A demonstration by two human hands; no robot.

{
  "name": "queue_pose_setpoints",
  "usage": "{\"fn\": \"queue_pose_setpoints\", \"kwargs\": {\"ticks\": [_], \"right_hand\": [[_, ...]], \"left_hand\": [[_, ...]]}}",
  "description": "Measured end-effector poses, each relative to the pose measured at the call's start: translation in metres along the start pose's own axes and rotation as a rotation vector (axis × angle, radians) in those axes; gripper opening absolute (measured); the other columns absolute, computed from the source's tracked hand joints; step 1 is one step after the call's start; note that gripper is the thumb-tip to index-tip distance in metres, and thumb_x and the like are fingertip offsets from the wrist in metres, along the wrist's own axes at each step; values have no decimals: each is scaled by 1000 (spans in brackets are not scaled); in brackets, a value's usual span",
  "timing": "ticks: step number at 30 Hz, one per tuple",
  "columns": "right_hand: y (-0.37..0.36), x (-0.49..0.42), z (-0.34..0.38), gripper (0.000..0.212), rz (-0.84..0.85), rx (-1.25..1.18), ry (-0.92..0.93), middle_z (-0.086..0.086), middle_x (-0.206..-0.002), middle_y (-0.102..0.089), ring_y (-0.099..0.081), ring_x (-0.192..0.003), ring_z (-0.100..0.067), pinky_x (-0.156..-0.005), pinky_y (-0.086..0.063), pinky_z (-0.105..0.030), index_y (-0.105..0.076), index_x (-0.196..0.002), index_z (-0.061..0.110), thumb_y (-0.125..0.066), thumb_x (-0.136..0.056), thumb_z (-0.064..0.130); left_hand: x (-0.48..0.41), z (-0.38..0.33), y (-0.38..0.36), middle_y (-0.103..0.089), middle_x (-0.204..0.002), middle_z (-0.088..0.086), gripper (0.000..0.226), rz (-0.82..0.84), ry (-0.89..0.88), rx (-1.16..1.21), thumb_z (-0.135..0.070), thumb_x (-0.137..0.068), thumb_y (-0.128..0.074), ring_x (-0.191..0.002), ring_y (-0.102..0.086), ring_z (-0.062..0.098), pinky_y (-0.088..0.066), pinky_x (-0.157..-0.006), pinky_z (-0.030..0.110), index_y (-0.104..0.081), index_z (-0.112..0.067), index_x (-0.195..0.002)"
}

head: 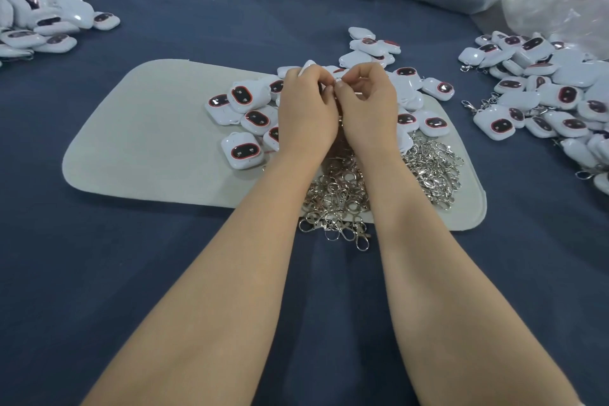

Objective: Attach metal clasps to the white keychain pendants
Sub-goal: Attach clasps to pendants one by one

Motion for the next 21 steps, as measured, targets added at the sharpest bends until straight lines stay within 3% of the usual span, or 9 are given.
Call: {"fn": "queue_pose_setpoints", "kwargs": {"ticks": [10,14,17,21], "right_hand": [[-5,1,9,19,97,88,89,11,-77,-55,-51,-63,-4,-63,-41,-15,-47,-81,21,-56,-88,7],[-6,3,13,12,92,178,145,16,-75,-52,-50,-65,-1,-65,-38,-12,-47,-89,16,-54,-89,6],[-5,5,18,15,68,224,188,16,-76,-53,-51,-68,-5,-71,-43,-20,-47,-88,18,-51,-88,4],[-5,9,25,11,52,266,246,-1,-83,-58,-53,-78,-22,-75,-46,-37,-52,-87,11,-50,-85,0]], "left_hand": [[0,-1,5,-53,-114,11,15,-25,-20,-26,-6,-93,-47,-81,-41,11,-30,-70,17,-61,-4,-99],[3,-6,5,-52,-117,10,17,-5,-51,-70,-5,-93,-44,-90,-51,20,-36,-75,23,-60,-3,-99],[5,-10,5,-51,-119,10,19,17,-70,-107,-7,-94,-42,-92,-55,26,-43,-79,35,-60,-4,-100],[6,-14,7,-49,-121,10,19,30,-111,-171,-8,-93,-41,-91,-55,31,-45,-78,42,-58,-3,-100]]}}
Point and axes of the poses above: each hand's wrist, its own x-axis away from the middle knuckle, its own y-axis out of the back of the hand, z = x × y, the point moved 9 cm from there along -x, towards the middle knuckle
